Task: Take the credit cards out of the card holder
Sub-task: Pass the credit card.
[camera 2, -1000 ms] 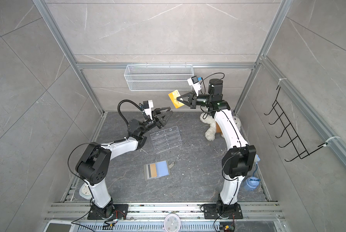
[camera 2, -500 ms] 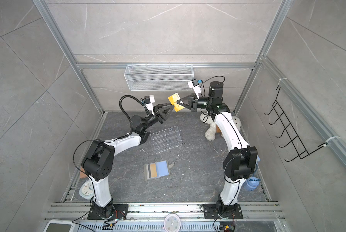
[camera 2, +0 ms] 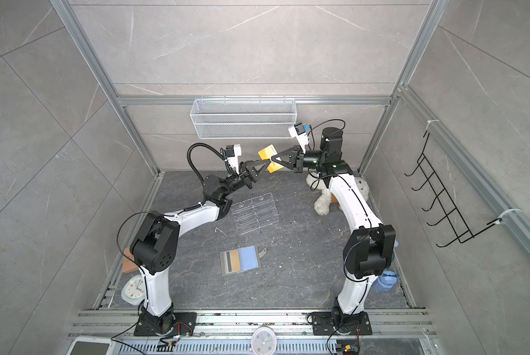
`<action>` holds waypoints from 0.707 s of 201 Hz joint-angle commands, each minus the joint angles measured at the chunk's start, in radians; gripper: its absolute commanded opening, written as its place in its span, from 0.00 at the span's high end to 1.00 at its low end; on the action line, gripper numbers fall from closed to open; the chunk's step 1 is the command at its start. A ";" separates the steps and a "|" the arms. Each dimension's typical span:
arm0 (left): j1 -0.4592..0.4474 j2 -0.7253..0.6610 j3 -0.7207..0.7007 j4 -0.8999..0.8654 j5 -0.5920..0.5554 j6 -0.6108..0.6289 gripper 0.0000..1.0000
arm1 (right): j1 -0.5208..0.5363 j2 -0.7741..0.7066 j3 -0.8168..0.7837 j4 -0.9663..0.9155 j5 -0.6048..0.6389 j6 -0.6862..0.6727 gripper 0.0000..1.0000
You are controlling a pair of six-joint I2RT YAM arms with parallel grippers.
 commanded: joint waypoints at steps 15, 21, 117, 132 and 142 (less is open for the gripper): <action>-0.004 -0.002 0.048 0.057 0.035 -0.025 1.00 | 0.006 -0.052 -0.029 0.012 -0.028 0.009 1.00; -0.003 -0.007 0.042 0.058 0.043 -0.024 1.00 | 0.004 -0.053 -0.029 0.010 -0.029 0.007 1.00; 0.104 -0.346 -0.006 -1.106 0.280 0.624 1.00 | -0.153 -0.179 -0.144 0.150 0.141 0.186 0.00; 0.103 -0.369 0.079 -1.420 0.240 0.824 1.00 | -0.154 -0.195 -0.127 0.003 0.199 0.098 0.00; 0.103 -0.369 0.145 -1.619 0.195 0.954 1.00 | -0.153 -0.208 -0.133 -0.061 0.243 0.064 0.00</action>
